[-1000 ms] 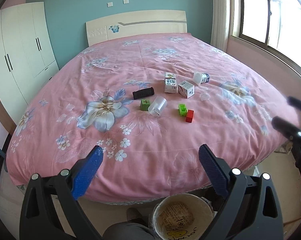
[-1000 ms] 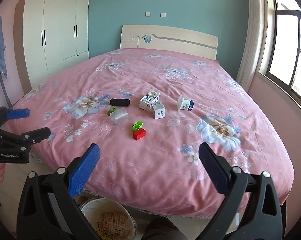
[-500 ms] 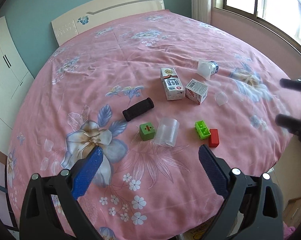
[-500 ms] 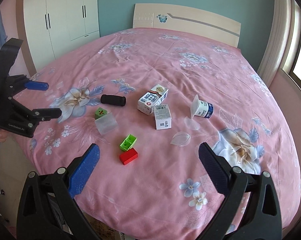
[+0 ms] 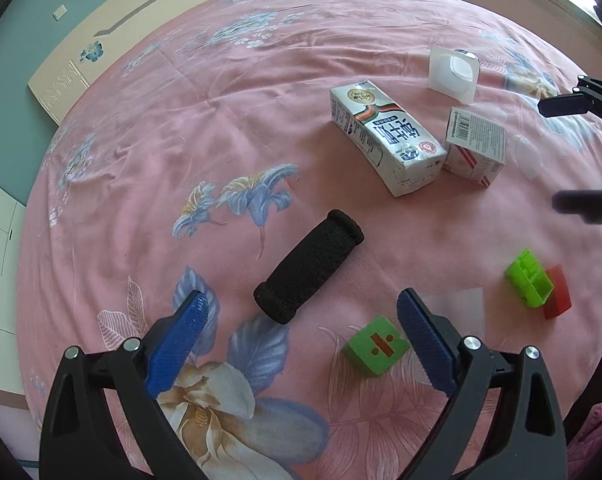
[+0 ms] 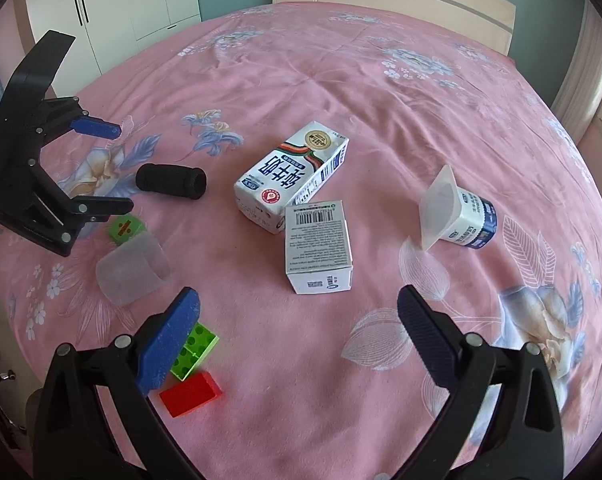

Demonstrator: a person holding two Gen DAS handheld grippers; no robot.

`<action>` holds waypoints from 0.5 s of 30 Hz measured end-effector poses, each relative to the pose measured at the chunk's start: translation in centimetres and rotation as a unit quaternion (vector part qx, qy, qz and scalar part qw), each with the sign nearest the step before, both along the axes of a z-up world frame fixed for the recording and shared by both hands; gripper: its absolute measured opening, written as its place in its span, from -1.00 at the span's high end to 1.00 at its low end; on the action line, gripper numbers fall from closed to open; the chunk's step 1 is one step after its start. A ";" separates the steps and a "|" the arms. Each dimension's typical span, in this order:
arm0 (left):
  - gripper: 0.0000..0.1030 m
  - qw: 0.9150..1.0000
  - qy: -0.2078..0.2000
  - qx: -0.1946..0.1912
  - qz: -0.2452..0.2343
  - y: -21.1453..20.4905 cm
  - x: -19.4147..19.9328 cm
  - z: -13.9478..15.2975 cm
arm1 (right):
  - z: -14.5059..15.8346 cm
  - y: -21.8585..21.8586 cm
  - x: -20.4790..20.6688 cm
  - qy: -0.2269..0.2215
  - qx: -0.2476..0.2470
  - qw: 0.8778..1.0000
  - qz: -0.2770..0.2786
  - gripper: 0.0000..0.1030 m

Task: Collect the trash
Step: 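Reach the left tool to the black foam tube while the right tool reaches the small white box, then close the left tool on the black foam tube while the right tool grips the white box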

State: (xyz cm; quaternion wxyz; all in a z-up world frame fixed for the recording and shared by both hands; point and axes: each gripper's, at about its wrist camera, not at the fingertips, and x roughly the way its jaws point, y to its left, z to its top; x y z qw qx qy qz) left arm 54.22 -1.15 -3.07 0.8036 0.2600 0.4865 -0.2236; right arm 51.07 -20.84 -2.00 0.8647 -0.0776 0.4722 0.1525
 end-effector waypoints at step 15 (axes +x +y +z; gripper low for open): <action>-0.16 0.996 0.075 -0.029 0.039 -0.7 4.2 -4.9 | -5.6 1.2 6.2 0.042 0.007 0.999 0.020 0.15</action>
